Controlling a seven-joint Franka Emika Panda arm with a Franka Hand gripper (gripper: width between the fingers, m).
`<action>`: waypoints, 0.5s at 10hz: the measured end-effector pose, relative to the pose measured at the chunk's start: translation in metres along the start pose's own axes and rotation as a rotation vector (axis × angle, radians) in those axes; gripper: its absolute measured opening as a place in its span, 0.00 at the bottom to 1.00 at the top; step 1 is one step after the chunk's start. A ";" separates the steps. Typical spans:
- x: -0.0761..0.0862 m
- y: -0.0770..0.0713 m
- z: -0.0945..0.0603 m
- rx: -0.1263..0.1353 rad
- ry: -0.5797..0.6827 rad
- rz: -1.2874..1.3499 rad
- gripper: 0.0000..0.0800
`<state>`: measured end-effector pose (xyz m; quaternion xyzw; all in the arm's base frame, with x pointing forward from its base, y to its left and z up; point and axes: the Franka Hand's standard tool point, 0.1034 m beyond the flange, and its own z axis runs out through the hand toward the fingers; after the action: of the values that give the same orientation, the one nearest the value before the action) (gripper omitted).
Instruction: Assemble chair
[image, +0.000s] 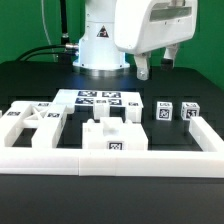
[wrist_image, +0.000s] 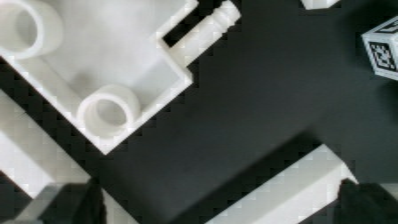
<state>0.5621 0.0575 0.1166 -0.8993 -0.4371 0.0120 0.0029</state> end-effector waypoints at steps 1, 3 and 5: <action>0.000 0.000 0.000 0.000 0.000 0.000 0.81; 0.000 0.000 0.000 0.000 0.000 0.000 0.81; 0.000 0.000 0.000 0.000 0.000 0.000 0.81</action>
Offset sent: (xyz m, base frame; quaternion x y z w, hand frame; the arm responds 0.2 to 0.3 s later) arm 0.0000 0.0000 0.0000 0.0000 0.0000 0.0000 1.0000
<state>0.5620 0.0575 0.1162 -0.8993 -0.4371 0.0123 0.0030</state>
